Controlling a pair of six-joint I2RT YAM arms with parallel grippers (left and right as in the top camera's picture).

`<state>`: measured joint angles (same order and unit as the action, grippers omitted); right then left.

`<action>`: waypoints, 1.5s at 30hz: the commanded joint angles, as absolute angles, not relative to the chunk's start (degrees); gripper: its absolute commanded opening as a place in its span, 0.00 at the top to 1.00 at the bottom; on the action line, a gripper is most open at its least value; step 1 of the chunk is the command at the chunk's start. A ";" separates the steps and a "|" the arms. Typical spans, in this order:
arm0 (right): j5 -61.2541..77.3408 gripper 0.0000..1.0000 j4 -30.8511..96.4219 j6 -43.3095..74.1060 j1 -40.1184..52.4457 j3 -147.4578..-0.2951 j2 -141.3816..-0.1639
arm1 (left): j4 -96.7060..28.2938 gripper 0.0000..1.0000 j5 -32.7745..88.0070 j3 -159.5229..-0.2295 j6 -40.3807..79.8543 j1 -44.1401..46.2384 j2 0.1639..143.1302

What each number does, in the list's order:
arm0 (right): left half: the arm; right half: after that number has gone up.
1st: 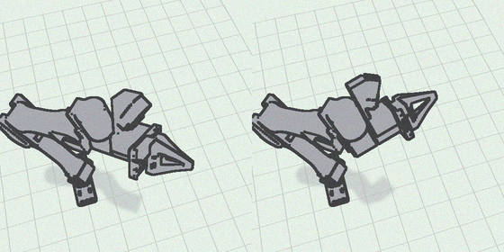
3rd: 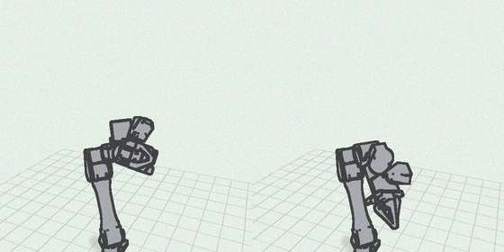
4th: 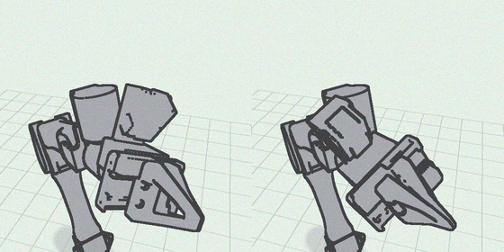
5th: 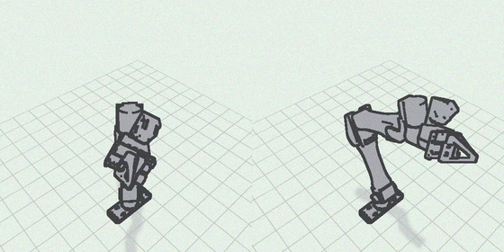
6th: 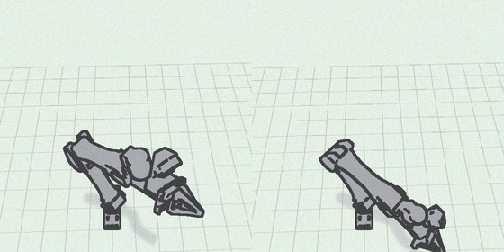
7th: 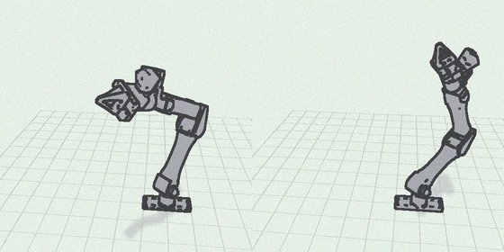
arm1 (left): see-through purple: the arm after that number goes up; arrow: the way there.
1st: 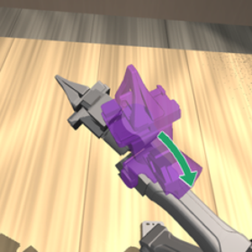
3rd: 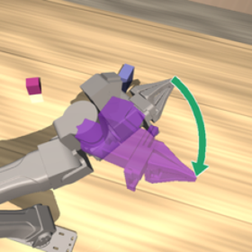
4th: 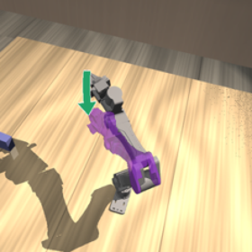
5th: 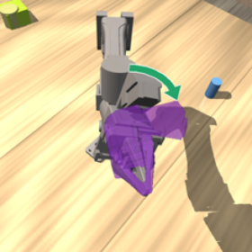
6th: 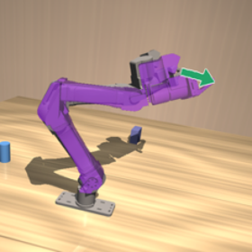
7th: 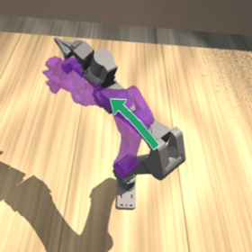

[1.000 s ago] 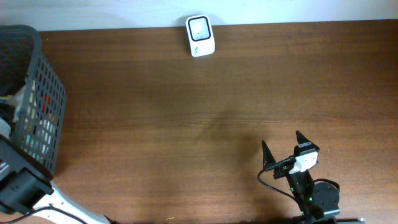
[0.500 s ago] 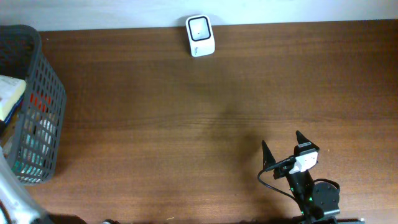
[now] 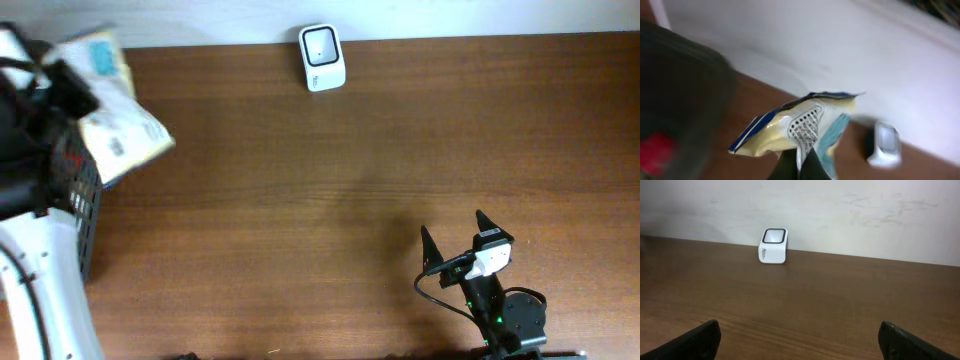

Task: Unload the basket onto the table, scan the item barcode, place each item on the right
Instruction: 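Lift the white-blue snack bag out and place it mid-table, then reach the left gripper into the basket and grasp the red spaghetti pack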

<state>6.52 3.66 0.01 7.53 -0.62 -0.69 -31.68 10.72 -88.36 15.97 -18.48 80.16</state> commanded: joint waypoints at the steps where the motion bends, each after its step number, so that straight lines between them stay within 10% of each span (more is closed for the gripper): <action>1: 6.24 0.01 3.90 0.21 7.09 -0.32 -0.36 | -35.83 1.00 13.78 -88.53 14.87 -9.26 82.89; 20: 6.24 0.01 3.90 0.21 7.09 -0.32 -0.36 | -29.12 1.00 28.01 -88.31 29.93 25.63 122.06; 24: 6.24 0.01 3.90 0.21 7.09 -0.32 -0.36 | -30.70 0.07 22.48 -89.27 26.57 27.05 121.56; 25: 6.24 0.01 3.90 0.21 7.09 -0.32 -0.36 | -31.53 0.01 21.12 -90.43 25.08 26.68 121.08; 30: 6.24 0.01 3.90 0.21 7.09 -0.32 -0.36 | -51.33 0.01 -3.62 -113.60 11.79 18.81 114.83; 45: 6.24 0.01 3.90 0.21 7.09 -0.32 -0.36 | -63.86 0.10 -13.34 -128.25 8.16 -26.85 109.27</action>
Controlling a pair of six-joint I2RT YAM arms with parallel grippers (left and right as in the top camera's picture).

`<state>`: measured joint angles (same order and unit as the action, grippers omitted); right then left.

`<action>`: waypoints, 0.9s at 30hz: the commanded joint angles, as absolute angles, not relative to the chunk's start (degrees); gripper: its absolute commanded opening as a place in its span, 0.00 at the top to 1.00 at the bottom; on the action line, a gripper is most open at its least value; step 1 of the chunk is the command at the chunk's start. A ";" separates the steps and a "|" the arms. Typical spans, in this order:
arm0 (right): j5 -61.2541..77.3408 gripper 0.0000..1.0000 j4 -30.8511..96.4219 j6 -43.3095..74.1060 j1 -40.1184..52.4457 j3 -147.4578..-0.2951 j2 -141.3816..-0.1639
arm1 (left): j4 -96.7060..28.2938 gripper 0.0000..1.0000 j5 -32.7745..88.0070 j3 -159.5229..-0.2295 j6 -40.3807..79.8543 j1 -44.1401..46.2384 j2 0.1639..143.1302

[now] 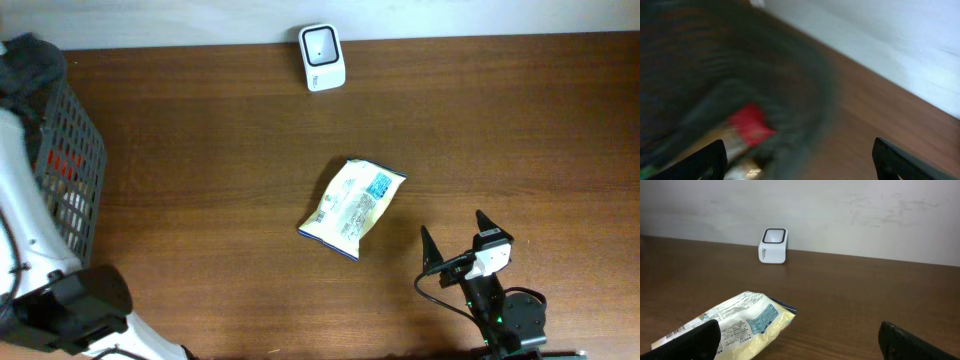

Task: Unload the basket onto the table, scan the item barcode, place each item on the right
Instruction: 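Reach the left gripper into the basket and grasp the red spaghetti pack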

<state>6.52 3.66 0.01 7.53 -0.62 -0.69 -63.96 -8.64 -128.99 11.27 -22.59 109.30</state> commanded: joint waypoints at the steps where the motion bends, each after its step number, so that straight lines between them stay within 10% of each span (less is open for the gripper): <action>1: 6.24 0.01 3.90 0.21 7.09 -0.32 -0.36 | -62.85 0.12 -13.34 -127.83 3.31 -29.41 109.27; 7: 6.24 0.01 3.90 0.21 7.09 -0.32 -0.36 | -59.51 0.09 -8.25 -120.55 -18.87 -34.04 111.59; 27: 6.26 0.01 3.90 0.21 7.09 -0.32 -0.36 | -42.92 0.01 -9.17 -102.98 -36.95 -38.94 127.96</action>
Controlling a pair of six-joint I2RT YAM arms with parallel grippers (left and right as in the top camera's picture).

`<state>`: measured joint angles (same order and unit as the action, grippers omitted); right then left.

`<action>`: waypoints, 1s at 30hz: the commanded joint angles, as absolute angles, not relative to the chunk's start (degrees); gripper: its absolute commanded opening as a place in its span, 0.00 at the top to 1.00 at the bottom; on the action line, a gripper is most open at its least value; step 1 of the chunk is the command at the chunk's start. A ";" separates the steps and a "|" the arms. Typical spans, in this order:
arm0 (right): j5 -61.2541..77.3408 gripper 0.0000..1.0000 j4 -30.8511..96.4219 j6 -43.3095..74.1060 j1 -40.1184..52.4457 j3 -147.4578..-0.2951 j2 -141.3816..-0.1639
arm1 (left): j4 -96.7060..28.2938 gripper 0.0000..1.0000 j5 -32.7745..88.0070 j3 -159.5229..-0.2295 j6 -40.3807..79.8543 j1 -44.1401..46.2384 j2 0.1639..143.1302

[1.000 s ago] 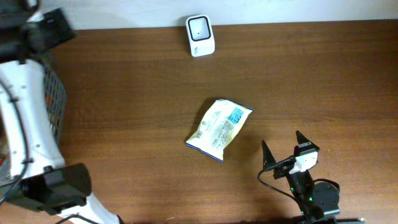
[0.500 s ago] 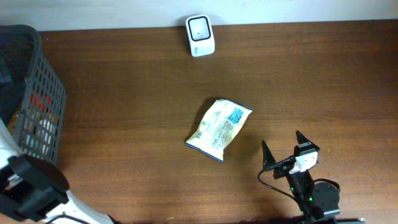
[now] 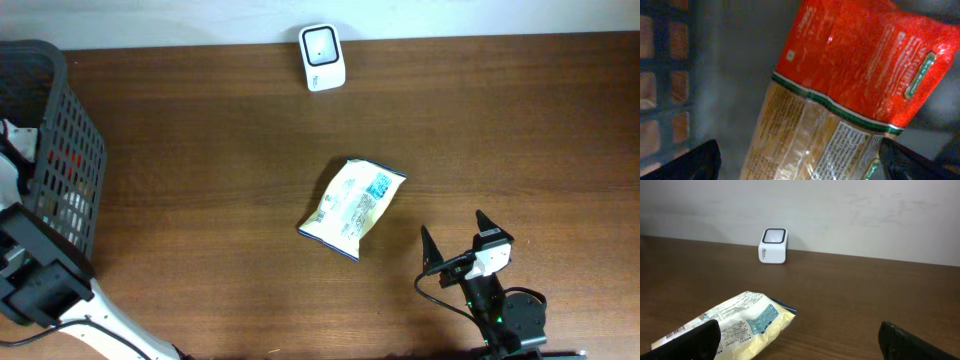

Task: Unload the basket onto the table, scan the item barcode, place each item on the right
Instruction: 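Reach the left gripper into the basket and grasp the red spaghetti pack, then place the red-topped spaghetti pack left of the snack bag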

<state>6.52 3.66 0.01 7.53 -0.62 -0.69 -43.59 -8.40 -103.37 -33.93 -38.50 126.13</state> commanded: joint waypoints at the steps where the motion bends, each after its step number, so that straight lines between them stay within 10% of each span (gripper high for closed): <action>1: 6.24 0.01 3.90 0.21 7.09 -0.32 -0.36 | -42.96 0.01 -8.99 -102.98 -36.93 -38.96 128.57; 10: 6.24 0.01 3.90 0.21 7.09 -0.32 -0.36 | -43.72 0.40 -8.82 -103.00 -36.91 -38.94 130.91; 14: 6.24 0.01 3.90 0.21 7.09 -0.32 -0.36 | -42.52 1.00 -8.91 -103.26 -36.91 -38.94 130.87; 30: 6.24 0.01 3.90 0.21 7.09 -0.32 -0.36 | -42.17 1.00 -8.75 -127.24 -24.86 -37.26 111.90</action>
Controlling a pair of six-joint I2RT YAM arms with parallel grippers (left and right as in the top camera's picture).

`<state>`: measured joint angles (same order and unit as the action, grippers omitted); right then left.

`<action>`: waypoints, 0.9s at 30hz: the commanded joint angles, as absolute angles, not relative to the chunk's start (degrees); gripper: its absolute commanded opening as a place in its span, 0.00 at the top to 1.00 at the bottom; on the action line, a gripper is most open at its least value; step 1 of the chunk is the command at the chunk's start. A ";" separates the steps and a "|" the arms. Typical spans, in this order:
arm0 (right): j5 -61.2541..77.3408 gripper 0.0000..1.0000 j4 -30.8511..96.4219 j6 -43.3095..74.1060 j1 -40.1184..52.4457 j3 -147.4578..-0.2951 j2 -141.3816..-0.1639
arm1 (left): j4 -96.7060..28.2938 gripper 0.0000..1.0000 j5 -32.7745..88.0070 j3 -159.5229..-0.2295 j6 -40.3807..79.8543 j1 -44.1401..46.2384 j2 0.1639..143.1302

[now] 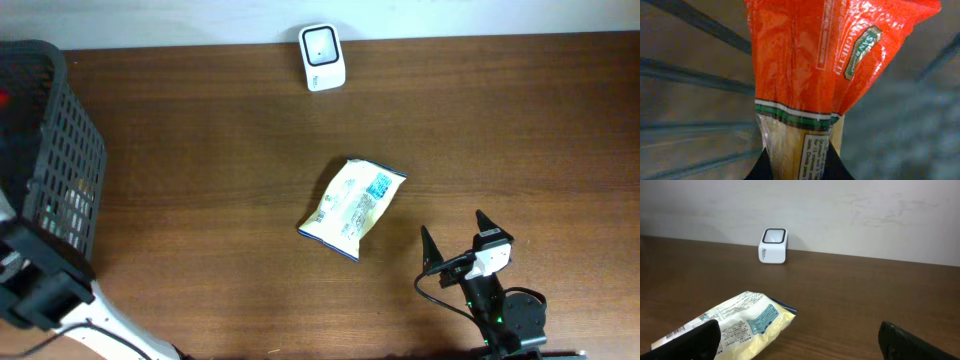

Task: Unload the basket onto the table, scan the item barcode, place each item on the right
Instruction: 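Place the red-topped spaghetti pack left of the snack bag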

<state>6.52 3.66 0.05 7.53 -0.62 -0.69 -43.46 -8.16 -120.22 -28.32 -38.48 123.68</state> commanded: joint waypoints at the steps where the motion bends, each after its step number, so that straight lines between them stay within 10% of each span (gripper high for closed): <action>1: 6.24 0.01 3.90 0.21 7.09 -0.32 -0.36 | -42.04 1.00 -8.78 -128.70 -24.86 -35.92 108.60; 17: 6.24 0.01 3.90 0.21 7.09 -0.32 -0.36 | -69.10 1.00 8.19 -118.17 2.26 1.15 94.13; 27: 6.24 0.01 3.90 0.21 7.09 -0.32 -0.36 | -52.51 1.00 7.73 -90.70 7.79 10.22 109.54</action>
